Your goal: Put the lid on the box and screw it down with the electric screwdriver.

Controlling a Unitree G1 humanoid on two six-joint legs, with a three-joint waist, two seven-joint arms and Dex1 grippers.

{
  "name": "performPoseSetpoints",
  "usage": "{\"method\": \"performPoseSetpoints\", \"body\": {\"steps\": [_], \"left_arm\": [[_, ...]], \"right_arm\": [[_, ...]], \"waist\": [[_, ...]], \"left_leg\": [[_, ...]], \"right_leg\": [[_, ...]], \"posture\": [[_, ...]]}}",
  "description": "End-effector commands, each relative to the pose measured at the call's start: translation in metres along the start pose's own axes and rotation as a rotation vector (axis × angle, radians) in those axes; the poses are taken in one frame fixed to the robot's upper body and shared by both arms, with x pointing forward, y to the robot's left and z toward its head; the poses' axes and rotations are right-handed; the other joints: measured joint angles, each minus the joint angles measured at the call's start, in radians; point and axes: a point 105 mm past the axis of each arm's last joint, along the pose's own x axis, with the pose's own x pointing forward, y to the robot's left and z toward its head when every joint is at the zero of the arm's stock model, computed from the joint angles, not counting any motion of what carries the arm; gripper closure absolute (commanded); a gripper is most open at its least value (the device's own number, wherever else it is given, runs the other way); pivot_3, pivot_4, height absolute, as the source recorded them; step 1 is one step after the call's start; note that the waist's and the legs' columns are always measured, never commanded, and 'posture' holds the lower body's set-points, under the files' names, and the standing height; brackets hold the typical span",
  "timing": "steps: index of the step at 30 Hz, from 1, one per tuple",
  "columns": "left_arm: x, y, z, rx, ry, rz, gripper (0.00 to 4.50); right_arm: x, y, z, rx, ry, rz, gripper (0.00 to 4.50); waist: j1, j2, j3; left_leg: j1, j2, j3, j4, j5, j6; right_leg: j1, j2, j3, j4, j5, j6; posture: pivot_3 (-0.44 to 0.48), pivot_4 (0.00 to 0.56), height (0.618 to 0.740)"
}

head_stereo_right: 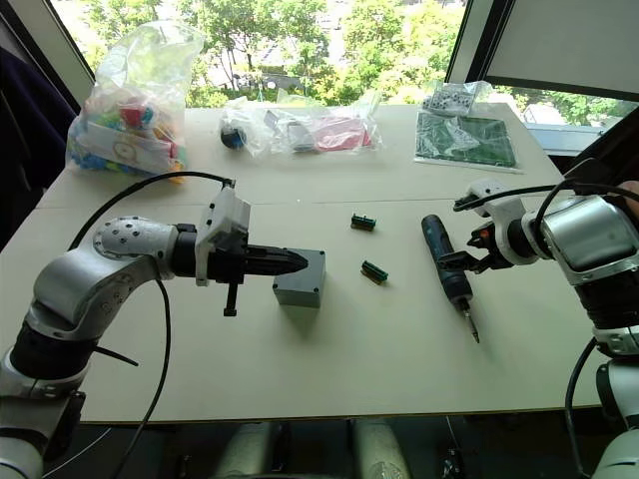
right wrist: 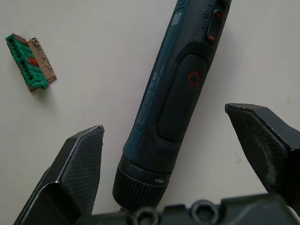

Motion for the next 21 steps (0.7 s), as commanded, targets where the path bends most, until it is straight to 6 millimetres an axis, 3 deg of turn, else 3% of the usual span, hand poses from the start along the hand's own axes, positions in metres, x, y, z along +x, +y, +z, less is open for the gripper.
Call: {"method": "performPoseSetpoints", "body": {"steps": [1, 5, 7, 10, 13, 16, 19, 21], "left_arm": [[-0.001, -0.002, 0.003, 0.023, -0.030, 0.027, 4.50], [0.001, -0.003, 0.000, 0.005, -0.040, 0.044, 4.50], [0.000, -0.003, -0.003, -0.006, -0.045, 0.055, 4.50], [0.000, -0.001, -0.004, -0.019, -0.057, 0.077, 4.50], [0.001, 0.001, -0.005, -0.034, -0.072, 0.098, 4.50], [-0.002, 0.004, -0.008, -0.039, -0.073, 0.128, 4.50], [-0.005, 0.007, -0.008, -0.050, -0.083, 0.154, 4.50], [-0.006, 0.008, -0.009, -0.059, -0.088, 0.168, 4.50]], "right_arm": [[0.005, -0.002, -0.005, 0.057, 0.054, 0.005, 0.03], [0.009, -0.004, -0.013, 0.044, 0.122, 0.014, 0.03], [0.014, 0.004, -0.010, 0.083, 0.135, 0.069, 0.03], [0.019, -0.001, -0.006, 0.044, 0.148, 0.045, 0.03], [0.026, 0.001, -0.008, -0.020, 0.192, 0.055, 0.63], [0.029, 0.010, -0.020, -0.095, 0.258, 0.091, 1.65], [0.029, 0.003, -0.037, -0.092, 0.316, 0.061, 2.59], [0.028, 0.000, -0.042, -0.082, 0.326, 0.046, 2.61]], "waist": [[0.001, 0.000, 0.000], [0.002, 0.000, 0.000], [0.001, 0.000, 0.000], [-0.001, 0.000, 0.000], [0.000, 0.000, 0.000], [0.002, 0.000, 0.000], [0.003, 0.000, 0.000], [0.008, 0.000, 0.000]], "left_leg": [[0.000, 0.000, 0.000, 0.000, 0.000, 0.000], [0.000, 0.000, 0.000, 0.000, 0.000, 0.000], [0.000, 0.000, 0.000, 0.000, 0.000, 0.000], [0.000, 0.000, 0.000, 0.000, 0.000, 0.000], [0.000, 0.000, -0.001, 0.000, 0.000, 0.000], [0.000, 0.000, -0.001, 0.000, 0.000, 0.000], [0.000, 0.000, -0.001, 0.000, 0.000, 0.000], [0.000, 0.000, -0.002, 0.000, 0.000, 0.000]], "right_leg": [[0.000, 0.000, 0.000, 0.000, 0.000, 0.000], [0.000, 0.000, 0.000, 0.000, 0.000, 0.000], [0.000, 0.000, 0.000, 0.000, 0.000, 0.000], [0.000, 0.000, 0.000, 0.000, 0.000, 0.000], [0.000, 0.001, -0.001, 0.001, 0.000, 0.000], [0.000, 0.000, -0.001, 0.000, 0.000, 0.000], [0.000, 0.000, -0.001, 0.000, 0.000, 0.000], [0.000, 0.000, -0.002, 0.000, 0.000, 0.000]], "posture": [[0.000, 0.150, 0.740], [0.000, 0.150, 0.740], [0.000, 0.150, 0.740], [0.000, 0.150, 0.740], [0.000, 0.150, 0.740], [0.000, 0.150, 0.740], [0.000, 0.150, 0.740], [0.000, 0.150, 0.740]]}}
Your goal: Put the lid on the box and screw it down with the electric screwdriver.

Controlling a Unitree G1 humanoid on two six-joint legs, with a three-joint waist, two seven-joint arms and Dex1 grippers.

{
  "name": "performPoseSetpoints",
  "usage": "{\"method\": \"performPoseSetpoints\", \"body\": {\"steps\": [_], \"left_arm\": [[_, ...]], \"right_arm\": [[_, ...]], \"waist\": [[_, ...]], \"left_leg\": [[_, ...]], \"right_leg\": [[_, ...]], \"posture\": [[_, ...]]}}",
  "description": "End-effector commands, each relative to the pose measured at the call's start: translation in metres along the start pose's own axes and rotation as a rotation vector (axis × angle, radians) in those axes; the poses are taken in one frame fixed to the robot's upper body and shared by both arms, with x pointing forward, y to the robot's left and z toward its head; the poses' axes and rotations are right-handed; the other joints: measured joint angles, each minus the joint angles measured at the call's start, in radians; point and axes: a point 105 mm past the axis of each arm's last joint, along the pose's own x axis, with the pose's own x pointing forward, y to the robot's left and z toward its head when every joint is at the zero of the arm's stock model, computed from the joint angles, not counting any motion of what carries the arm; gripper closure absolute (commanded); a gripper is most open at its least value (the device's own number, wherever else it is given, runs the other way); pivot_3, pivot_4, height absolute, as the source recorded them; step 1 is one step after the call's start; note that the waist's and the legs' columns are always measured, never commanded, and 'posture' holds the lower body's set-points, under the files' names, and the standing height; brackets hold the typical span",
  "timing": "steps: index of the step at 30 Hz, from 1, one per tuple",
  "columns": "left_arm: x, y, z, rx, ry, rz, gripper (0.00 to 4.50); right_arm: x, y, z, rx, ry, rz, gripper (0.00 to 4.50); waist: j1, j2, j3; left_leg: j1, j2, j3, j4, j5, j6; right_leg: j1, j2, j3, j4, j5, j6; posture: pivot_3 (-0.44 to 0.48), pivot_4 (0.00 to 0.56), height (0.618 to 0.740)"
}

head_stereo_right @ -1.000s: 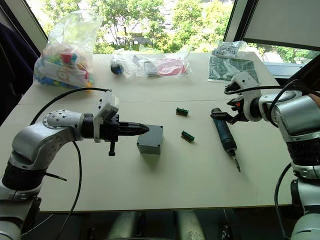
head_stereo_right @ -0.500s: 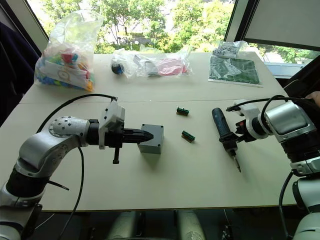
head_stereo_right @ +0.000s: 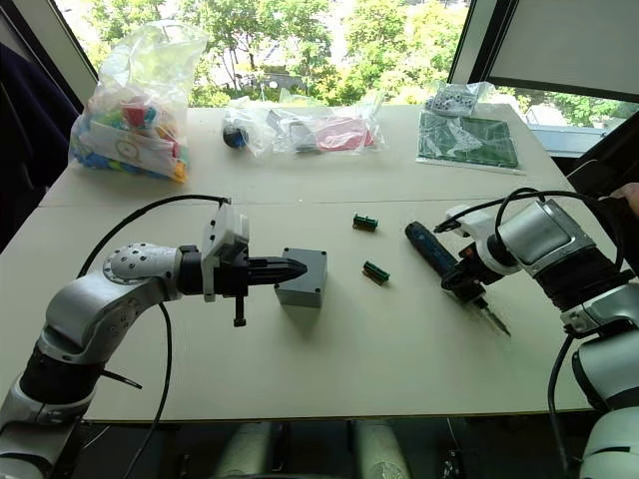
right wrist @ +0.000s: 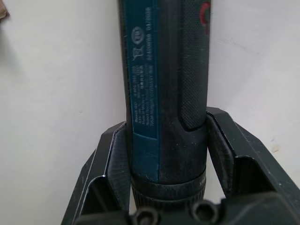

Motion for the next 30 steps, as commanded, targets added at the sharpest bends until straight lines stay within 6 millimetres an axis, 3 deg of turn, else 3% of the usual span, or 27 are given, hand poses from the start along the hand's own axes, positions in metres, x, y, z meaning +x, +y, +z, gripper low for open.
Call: {"method": "performPoseSetpoints", "body": {"steps": [1, 5, 7, 13, 15, 18, 21, 30], "left_arm": [[-0.008, 0.006, 0.009, 0.030, -0.042, 0.051, 4.50], [-0.010, 0.009, 0.007, 0.017, -0.042, 0.058, 4.50], [-0.014, 0.015, 0.003, -0.006, -0.036, 0.070, 4.50], [-0.029, 0.035, -0.003, -0.088, -0.041, 0.092, 4.50], [-0.030, 0.038, 0.000, -0.117, -0.051, 0.076, 4.50], [-0.032, 0.041, -0.004, -0.126, -0.010, 0.060, 4.50], [-0.029, 0.042, -0.008, -0.121, 0.040, 0.045, 4.50], [-0.015, 0.042, -0.014, -0.102, 0.103, 0.006, 4.50]], "right_arm": [[0.004, -0.005, -0.019, 0.040, 0.058, -0.012, 2.61], [-0.006, -0.017, -0.001, 0.058, -0.023, -0.054, 2.61], [-0.027, -0.026, 0.022, 0.057, -0.138, -0.070, 2.61], [-0.097, -0.027, 0.100, 0.090, -0.587, -0.107, 2.61], [-0.113, -0.008, 0.125, 0.115, -0.783, -0.008, 2.61], [-0.131, 0.028, 0.144, 0.060, -1.089, 0.138, 2.61], [-0.126, 0.061, 0.141, -0.013, -1.277, 0.157, 2.61], [-0.124, 0.123, 0.152, 0.125, -1.599, 0.436, 2.61]], "waist": [[0.005, 0.000, 0.000], [0.007, 0.000, 0.000], [0.003, 0.000, 0.000], [-0.016, 0.006, 0.005], [-0.016, 0.006, 0.005], [-0.014, 0.004, 0.004], [-0.004, 0.004, 0.004], [-0.006, 0.004, 0.004]], "left_leg": [[0.000, 0.000, -0.001, 0.000, 0.000, 0.000], [0.001, 0.000, -0.001, 0.001, 0.000, 0.000], [0.001, 0.000, 0.000, 0.002, 0.000, 0.000], [0.000, -0.001, 0.005, 0.000, 0.000, 0.000], [-0.001, 0.001, 0.003, -0.001, 0.000, 0.000], [-0.001, 0.001, -0.001, -0.003, 0.000, 0.000], [-0.001, 0.001, -0.003, -0.002, 0.000, 0.000], [-0.003, -0.002, -0.002, 0.001, 0.004, -0.006]], "right_leg": [[0.001, 0.000, -0.001, 0.000, 0.000, 0.000], [0.002, 0.000, -0.001, -0.001, 0.000, 0.000], [0.004, 0.000, -0.001, -0.002, 0.000, 0.000], [-0.004, 0.000, 0.004, 0.003, 0.000, 0.000], [-0.006, 0.002, 0.003, 0.005, 0.000, 0.000], [-0.006, 0.003, 0.000, 0.007, 0.000, -0.001], [-0.006, 0.003, -0.001, 0.008, -0.001, -0.001], [-0.006, -0.002, 0.001, 0.012, 0.001, 0.001]], "posture": [[0.000, 0.150, 0.740], [0.000, 0.150, 0.740], [0.000, 0.150, 0.740], [0.000, 0.150, 0.740], [0.000, 0.150, 0.740], [0.000, 0.150, 0.740], [0.000, 0.150, 0.740], [0.000, 0.150, 0.740]]}}
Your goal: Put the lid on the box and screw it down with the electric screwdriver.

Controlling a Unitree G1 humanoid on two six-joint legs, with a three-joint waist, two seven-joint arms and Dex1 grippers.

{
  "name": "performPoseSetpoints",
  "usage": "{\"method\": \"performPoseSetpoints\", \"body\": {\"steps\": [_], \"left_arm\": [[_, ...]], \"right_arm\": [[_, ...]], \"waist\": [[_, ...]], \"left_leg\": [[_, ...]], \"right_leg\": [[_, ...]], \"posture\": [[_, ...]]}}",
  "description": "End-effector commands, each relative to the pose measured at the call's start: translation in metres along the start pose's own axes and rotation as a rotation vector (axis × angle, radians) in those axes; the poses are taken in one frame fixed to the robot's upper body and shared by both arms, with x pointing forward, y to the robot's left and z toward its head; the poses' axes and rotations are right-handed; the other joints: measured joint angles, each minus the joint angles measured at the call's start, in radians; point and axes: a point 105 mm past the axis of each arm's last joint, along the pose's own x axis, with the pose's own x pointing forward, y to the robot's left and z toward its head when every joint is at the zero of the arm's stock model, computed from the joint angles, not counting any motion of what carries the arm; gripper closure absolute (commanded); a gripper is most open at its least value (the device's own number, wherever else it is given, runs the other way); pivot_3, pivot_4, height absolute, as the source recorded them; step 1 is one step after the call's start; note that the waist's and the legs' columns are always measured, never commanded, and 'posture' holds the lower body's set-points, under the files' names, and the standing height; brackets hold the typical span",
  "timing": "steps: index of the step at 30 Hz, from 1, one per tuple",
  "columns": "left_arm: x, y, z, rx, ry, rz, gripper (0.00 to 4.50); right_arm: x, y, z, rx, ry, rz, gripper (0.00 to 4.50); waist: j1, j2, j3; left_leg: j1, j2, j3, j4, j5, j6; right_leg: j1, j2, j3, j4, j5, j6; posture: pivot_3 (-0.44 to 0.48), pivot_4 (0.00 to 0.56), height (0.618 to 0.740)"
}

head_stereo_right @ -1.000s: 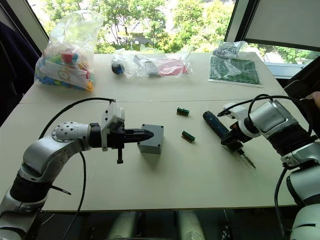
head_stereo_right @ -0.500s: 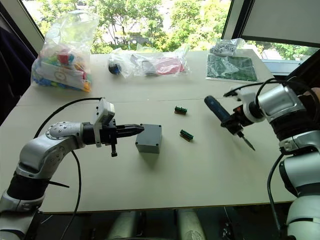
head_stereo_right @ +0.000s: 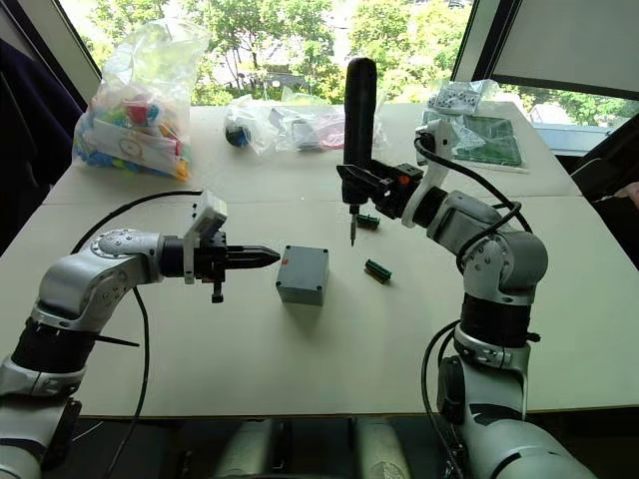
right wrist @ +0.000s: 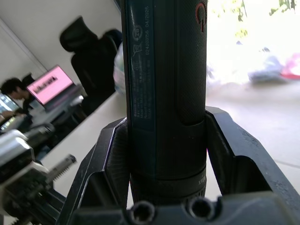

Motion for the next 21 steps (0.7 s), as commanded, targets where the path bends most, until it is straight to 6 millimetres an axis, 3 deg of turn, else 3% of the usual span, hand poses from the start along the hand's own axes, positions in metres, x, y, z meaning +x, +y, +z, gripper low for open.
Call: {"method": "performPoseSetpoints", "body": {"steps": [1, 9, 21], "left_arm": [[0.009, 0.003, 0.008, 0.050, 0.008, 0.003, 4.50], [0.024, 0.021, -0.017, 0.097, 0.085, 0.092, 4.50], [0.020, 0.015, -0.018, 0.077, 0.068, 0.072, 4.50]], "right_arm": [[0.005, 0.023, 0.017, -0.011, -0.180, 0.053, 2.61], [0.016, 0.024, -0.009, -0.083, -0.169, 0.019, 2.61], [0.015, 0.015, -0.040, -0.158, -0.111, -0.026, 2.61]], "waist": [[0.000, 0.000, 0.000], [-0.003, 0.000, 0.000], [-0.001, 0.000, 0.000]], "left_leg": [[0.001, 0.000, 0.000, -0.001, 0.000, 0.000], [0.003, 0.001, 0.000, -0.003, 0.000, 0.000], [0.003, 0.001, 0.000, -0.002, 0.000, 0.000]], "right_leg": [[0.000, 0.001, 0.000, 0.000, 0.000, 0.000], [0.000, 0.003, 0.000, 0.002, 0.000, -0.001], [0.000, 0.002, 0.000, 0.001, 0.000, -0.001]], "posture": [[0.000, 0.150, 0.740], [0.000, 0.150, 0.740], [0.000, 0.150, 0.740]]}}
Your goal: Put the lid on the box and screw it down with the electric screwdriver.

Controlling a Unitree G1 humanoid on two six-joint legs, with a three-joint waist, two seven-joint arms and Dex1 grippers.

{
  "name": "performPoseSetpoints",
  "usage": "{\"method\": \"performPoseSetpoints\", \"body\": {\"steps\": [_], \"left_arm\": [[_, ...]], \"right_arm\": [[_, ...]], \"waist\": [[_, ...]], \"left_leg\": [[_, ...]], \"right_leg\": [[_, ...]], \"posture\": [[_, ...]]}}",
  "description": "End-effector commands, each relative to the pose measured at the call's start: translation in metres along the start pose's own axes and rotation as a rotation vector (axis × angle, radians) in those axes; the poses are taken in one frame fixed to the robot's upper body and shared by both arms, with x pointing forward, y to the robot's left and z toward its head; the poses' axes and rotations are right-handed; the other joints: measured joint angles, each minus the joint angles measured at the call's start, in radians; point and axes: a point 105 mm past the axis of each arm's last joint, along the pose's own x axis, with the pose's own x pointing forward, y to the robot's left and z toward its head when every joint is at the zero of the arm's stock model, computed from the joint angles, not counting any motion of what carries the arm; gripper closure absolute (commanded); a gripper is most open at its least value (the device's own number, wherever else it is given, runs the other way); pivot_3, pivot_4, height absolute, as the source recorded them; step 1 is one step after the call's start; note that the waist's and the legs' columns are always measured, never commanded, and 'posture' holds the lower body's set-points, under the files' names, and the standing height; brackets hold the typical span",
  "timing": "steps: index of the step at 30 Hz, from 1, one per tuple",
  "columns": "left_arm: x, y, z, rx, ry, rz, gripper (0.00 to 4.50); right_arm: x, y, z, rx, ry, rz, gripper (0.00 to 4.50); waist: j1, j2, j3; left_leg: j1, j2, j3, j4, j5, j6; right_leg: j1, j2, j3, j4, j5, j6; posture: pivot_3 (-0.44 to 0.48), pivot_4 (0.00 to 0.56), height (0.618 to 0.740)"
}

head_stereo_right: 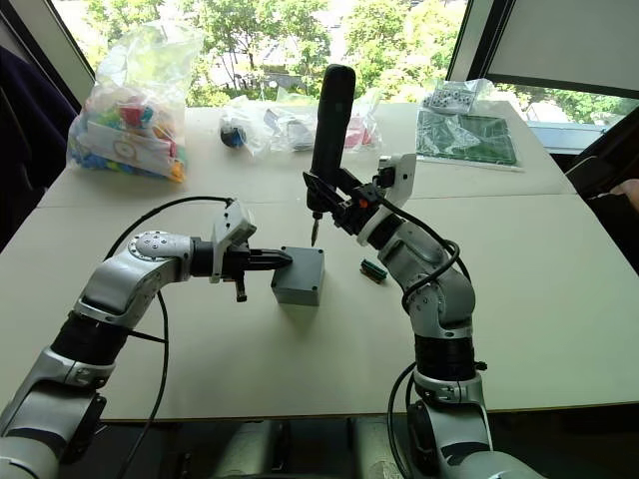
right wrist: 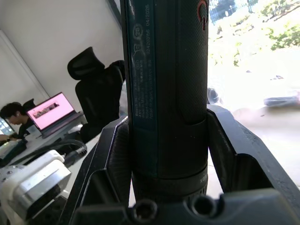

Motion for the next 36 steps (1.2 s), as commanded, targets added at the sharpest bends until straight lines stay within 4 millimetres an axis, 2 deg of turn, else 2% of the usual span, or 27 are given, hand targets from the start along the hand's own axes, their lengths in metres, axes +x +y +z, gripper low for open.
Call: {"method": "performPoseSetpoints", "body": {"steps": [1, 16, 20, 25, 27, 30, 32, 34, 36], "left_arm": [[-0.004, -0.002, 0.003, 0.010, -0.005, -0.002, 4.50], [-0.003, -0.005, 0.004, 0.006, -0.009, -0.005, 4.50], [-0.004, -0.005, 0.003, 0.004, -0.006, -0.004, 4.50], [-0.001, -0.008, -0.006, 0.020, 0.022, -0.008, 4.50], [0.001, -0.010, -0.010, 0.033, 0.040, -0.017, 4.50], [0.005, -0.015, -0.028, 0.059, 0.111, -0.040, 4.50], [0.005, -0.015, -0.029, 0.055, 0.109, -0.044, 4.50], [0.004, -0.014, -0.028, 0.051, 0.101, -0.042, 4.50], [0.003, -0.013, -0.028, 0.050, 0.098, -0.040, 4.50]], "right_arm": [[0.002, 0.008, 0.014, -0.056, -0.069, 0.037, 2.61], [-0.002, -0.010, -0.003, -0.095, -0.031, -0.029, 2.61], [-0.006, -0.002, -0.013, -0.133, 0.011, 0.028, 2.61], [-0.023, 0.017, -0.037, -0.141, 0.066, 0.109, 2.61], [-0.026, 0.020, -0.045, -0.149, 0.091, 0.112, 2.61], [-0.027, 0.023, -0.055, -0.153, 0.128, 0.120, 2.61], [-0.027, 0.023, -0.060, -0.165, 0.150, 0.117, 2.61], [-0.026, 0.021, -0.066, -0.176, 0.180, 0.110, 2.61], [-0.025, 0.020, -0.069, -0.175, 0.194, 0.104, 2.61]], "waist": [[0.000, 0.000, 0.000], [0.000, 0.000, 0.000], [0.000, 0.000, 0.000], [0.001, -0.002, -0.002], [-0.003, -0.003, -0.003], [-0.009, -0.004, -0.007], [-0.015, -0.004, -0.014], [-0.021, -0.004, -0.017], [-0.024, -0.005, -0.019]], "left_leg": [[0.000, 0.000, 0.000, 0.000, 0.000, 0.000], [0.000, 0.000, 0.000, 0.000, 0.000, 0.000], [0.001, 0.000, 0.000, 0.000, 0.000, 0.000], [0.002, 0.000, 0.000, 0.000, 0.000, 0.000], [0.003, 0.000, 0.000, 0.000, 0.000, 0.000], [0.007, 0.001, 0.000, 0.000, 0.000, 0.000], [0.011, 0.001, 0.000, -0.002, 0.000, 0.000], [0.021, 0.001, 0.000, -0.004, -0.001, 0.002], [0.023, 0.001, 0.000, -0.004, -0.003, 0.005]], "right_leg": [[0.000, 0.000, 0.000, 0.000, 0.000, 0.000], [0.000, 0.000, 0.000, 0.000, 0.000, 0.000], [0.001, 0.000, 0.000, 0.000, 0.000, 0.000], [0.002, 0.000, 0.000, -0.001, 0.000, 0.000], [0.003, 0.000, 0.000, -0.001, 0.000, 0.000], [0.007, 0.001, 0.000, 0.000, -0.001, -0.002], [0.010, 0.002, 0.000, 0.000, -0.003, -0.004], [0.020, 0.001, 0.000, -0.001, -0.009, -0.004], [0.022, 0.001, 0.000, -0.001, -0.012, -0.006]], "posture": [[0.000, 0.150, 0.740], [0.000, 0.150, 0.740], [0.000, 0.150, 0.740], [0.000, 0.150, 0.740], [0.000, 0.150, 0.740], [0.000, 0.150, 0.740], [0.000, 0.150, 0.740], [0.000, 0.150, 0.740], [0.000, 0.150, 0.740]]}}
